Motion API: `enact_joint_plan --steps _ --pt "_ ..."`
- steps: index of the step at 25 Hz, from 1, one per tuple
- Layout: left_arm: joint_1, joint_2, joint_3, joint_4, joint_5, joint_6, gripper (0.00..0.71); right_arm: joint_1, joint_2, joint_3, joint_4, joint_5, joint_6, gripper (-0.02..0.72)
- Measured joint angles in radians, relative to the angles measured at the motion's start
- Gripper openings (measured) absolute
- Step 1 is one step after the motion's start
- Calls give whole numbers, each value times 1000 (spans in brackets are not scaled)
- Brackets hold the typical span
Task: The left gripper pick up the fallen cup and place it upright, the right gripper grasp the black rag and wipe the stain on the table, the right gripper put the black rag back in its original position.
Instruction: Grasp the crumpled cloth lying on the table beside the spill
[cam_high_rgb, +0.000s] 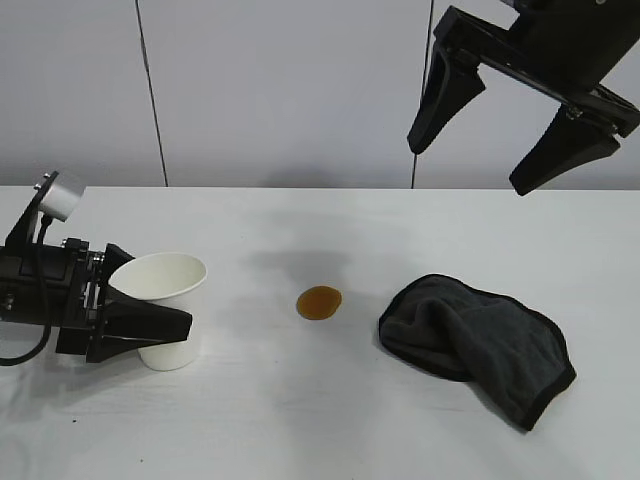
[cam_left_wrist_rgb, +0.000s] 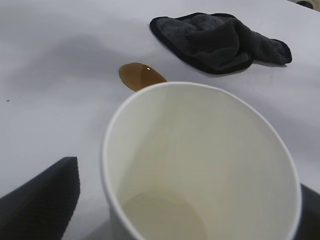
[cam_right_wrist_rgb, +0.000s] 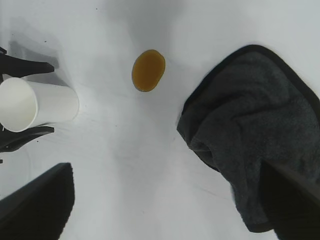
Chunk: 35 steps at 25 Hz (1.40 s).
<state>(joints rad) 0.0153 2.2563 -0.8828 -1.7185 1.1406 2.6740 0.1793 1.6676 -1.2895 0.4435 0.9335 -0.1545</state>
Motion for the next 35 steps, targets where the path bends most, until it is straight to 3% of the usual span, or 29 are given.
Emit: enact_joint_plan --steps 8,15,24,26,28,35 --pt "1 -50 56 1 -1 68 633 0 0 0 0 0 0 694" --pt "38 -108 64 2 -2 42 633 0 0 0 -1 9 0 694" --pt "53 -270 122 6 0 9 633 0 0 0 -1 11 0 694" --pt "56 -311 125 8 0 -70 633 0 0 0 -1 11 0 694" --pt "56 -360 115 13 -14 -260 633 0 0 0 -1 11 0 694" --pt "56 -551 4 118 -272 -837 633 0 0 0 -1 10 0 694"
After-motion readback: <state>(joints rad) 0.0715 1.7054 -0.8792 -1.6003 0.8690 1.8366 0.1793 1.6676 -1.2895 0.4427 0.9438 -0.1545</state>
